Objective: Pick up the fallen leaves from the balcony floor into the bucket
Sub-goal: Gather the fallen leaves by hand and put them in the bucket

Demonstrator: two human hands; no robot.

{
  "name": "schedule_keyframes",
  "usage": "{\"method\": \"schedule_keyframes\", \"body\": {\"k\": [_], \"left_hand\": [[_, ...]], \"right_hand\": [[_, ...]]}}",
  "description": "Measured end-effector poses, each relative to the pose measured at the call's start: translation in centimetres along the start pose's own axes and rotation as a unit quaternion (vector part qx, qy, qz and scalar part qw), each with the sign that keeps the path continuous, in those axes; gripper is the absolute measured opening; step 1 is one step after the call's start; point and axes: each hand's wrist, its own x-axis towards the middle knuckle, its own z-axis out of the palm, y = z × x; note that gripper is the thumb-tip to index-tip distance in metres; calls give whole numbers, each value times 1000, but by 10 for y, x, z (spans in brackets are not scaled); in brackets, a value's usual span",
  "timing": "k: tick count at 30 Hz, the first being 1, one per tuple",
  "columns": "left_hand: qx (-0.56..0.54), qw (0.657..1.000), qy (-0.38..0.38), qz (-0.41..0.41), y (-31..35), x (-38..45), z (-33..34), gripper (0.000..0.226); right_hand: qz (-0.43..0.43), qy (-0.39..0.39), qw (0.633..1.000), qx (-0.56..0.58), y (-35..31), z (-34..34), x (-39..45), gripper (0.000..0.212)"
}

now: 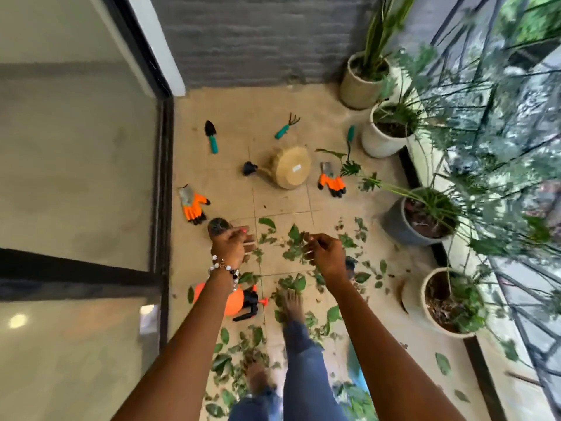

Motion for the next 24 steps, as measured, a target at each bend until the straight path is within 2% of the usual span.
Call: {"method": "schedule_keyframes", "body": {"k": [3, 5, 7, 10, 14, 18, 19, 24], "left_hand": [[15, 1000, 21, -8, -39, 64, 8, 15], [-7, 999, 22, -29, -74, 113, 11, 16], [-30, 998, 17, -47, -120, 169, 13, 15], [-24, 997, 46, -62, -191, 249, 16, 14], [-4, 996, 67, -65, -272, 356, 17, 17], [9, 998, 37, -51, -328, 452, 19, 16], [16, 998, 35, -39, -335, 469, 22, 17], [50, 998, 40, -11, -365, 519, 37, 17]], "right_hand": [[25, -45, 998, -42, 36, 28, 57, 15], [11, -78, 992, -103, 73, 52, 105, 13], [-35, -112, 975, -190, 117, 79, 160, 18], [-73, -164, 935, -306, 182, 121, 242, 13], [-107, -209, 875, -423, 261, 175, 346, 32], [-205, -237, 775, -549, 325, 220, 432, 63], [-220, -239, 760, -563, 335, 228, 447, 69], [-280, -260, 729, -568, 382, 253, 488, 83]]}}
